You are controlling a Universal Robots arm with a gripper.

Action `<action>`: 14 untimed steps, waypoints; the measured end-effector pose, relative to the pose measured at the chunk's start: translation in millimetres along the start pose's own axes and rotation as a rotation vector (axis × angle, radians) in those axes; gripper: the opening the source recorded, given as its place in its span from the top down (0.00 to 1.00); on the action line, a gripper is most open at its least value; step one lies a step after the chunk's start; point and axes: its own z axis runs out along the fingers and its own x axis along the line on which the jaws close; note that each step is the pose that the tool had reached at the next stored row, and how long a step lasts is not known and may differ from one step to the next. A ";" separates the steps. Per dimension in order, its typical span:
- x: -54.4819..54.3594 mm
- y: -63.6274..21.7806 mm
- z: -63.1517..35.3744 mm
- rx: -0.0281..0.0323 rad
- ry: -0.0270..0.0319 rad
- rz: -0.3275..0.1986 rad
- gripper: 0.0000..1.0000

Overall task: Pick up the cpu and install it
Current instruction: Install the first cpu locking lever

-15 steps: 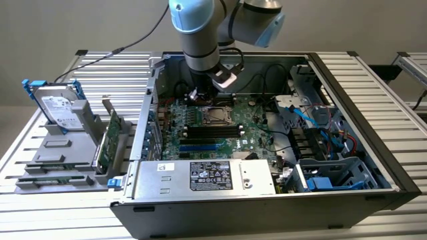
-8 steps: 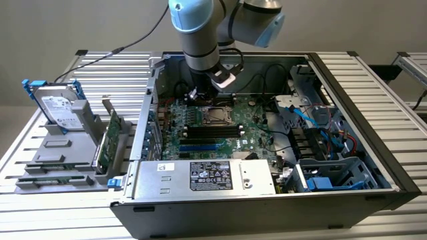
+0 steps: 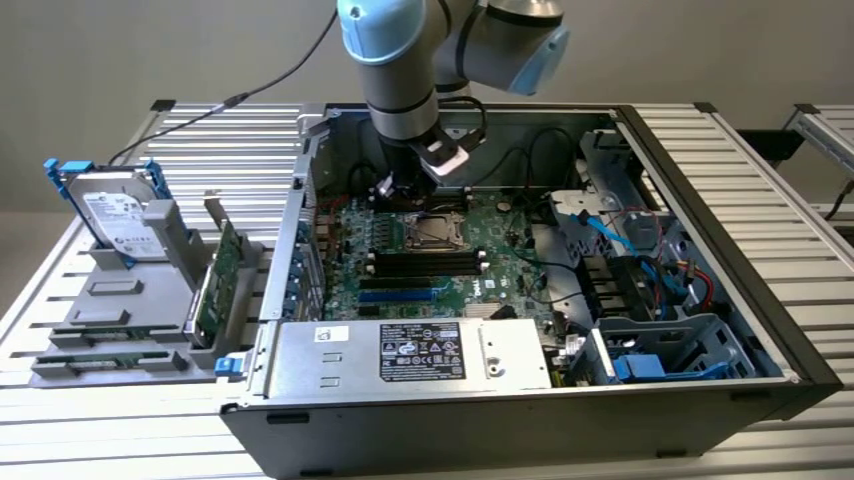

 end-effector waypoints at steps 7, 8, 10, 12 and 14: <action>0.4 -0.6 0.7 0.0029 -0.0077 0.009 0.89; 0.3 -0.6 0.7 0.0038 -0.0100 0.010 0.89; 0.3 -0.6 0.9 0.0051 -0.0141 0.011 0.89; 0.2 -0.6 1.0 0.0066 -0.0191 0.012 0.89; 0.1 -0.7 1.3 0.0076 -0.0237 0.013 0.89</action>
